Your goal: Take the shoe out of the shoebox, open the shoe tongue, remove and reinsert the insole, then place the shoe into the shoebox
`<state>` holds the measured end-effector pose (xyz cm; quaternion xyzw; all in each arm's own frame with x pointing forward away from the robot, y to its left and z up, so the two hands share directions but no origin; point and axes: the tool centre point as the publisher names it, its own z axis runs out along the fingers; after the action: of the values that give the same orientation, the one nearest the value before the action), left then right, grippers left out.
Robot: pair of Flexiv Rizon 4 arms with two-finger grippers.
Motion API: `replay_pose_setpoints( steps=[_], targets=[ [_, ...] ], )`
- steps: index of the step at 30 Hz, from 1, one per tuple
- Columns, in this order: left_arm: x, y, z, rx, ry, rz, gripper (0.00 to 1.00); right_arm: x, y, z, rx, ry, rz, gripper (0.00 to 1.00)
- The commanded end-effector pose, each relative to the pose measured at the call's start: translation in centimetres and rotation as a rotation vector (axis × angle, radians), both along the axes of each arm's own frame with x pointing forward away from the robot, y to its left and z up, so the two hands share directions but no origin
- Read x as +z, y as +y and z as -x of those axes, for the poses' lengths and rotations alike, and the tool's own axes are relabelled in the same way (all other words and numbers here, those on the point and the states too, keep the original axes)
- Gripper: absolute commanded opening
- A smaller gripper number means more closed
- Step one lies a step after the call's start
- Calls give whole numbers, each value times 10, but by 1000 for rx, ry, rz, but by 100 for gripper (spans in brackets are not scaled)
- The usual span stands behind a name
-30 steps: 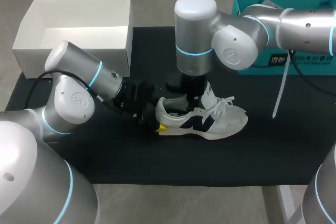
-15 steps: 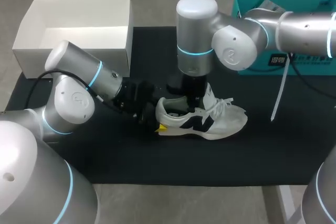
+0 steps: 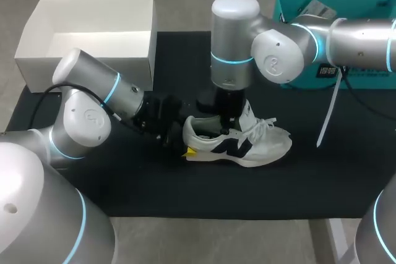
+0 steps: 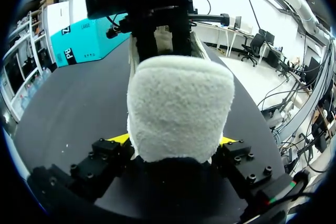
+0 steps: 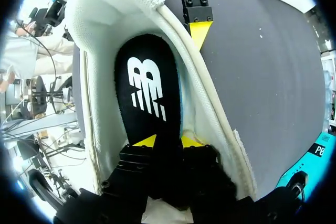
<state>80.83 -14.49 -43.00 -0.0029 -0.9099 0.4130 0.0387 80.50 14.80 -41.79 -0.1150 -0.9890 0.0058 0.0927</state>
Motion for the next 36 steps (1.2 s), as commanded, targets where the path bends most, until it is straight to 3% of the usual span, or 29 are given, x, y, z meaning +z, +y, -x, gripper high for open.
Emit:
replay_pose_setpoints(
  steps=[1,6,15,25,36],
  targets=[
    [1,0,-1,2,-1,1,0,-25,0,12,-10,20,-19,0],
    [1,0,-1,2,-1,1,0,-24,-2,15,-22,37,-42,0],
    [1,0,-1,2,-1,1,0,14,-12,19,-54,-10,-110,0],
    [1,0,-1,2,-1,1,0,38,-22,23,-44,-64,-133,0],
    [1,0,-1,2,-1,1,0,58,-23,19,-90,-127,-274,0]
  ],
)
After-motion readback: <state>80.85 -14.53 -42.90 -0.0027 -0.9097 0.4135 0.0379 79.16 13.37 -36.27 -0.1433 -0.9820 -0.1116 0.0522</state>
